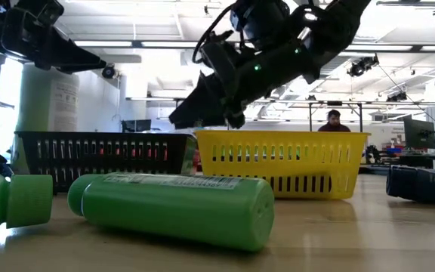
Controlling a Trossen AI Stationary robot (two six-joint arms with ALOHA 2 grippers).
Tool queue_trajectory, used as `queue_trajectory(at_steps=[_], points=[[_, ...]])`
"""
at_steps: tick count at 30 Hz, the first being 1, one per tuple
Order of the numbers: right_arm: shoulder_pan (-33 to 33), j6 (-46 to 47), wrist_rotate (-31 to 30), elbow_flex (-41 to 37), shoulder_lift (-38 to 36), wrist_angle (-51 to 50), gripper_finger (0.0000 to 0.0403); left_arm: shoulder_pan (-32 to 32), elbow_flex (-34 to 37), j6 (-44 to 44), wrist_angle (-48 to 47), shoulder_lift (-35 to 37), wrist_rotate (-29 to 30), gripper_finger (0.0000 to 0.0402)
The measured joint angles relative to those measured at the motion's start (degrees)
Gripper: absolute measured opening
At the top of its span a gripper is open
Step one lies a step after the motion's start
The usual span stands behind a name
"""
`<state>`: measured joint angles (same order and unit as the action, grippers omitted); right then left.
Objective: Pick & Place Travel size toiletries
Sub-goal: Put the blue toothbrush into the red bin
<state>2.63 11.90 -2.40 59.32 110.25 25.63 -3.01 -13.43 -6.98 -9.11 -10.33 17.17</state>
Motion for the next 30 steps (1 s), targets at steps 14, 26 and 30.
queue_trajectory(at_steps=[14,26,30], points=[[0.29,-0.33,1.53,0.12,-10.61,-14.40,0.0010,0.00,0.02,0.00,-0.06,0.00,0.00,0.0175],[1.49,-1.93,2.02,7.22,-5.38,-19.84,0.0002,0.01,0.02,0.00,0.02,0.00,0.00,0.0175],[1.55,-2.73,2.50,11.07,-1.85,-25.03,0.0003,0.01,0.02,-0.01,0.05,0.00,0.00,0.0175]])
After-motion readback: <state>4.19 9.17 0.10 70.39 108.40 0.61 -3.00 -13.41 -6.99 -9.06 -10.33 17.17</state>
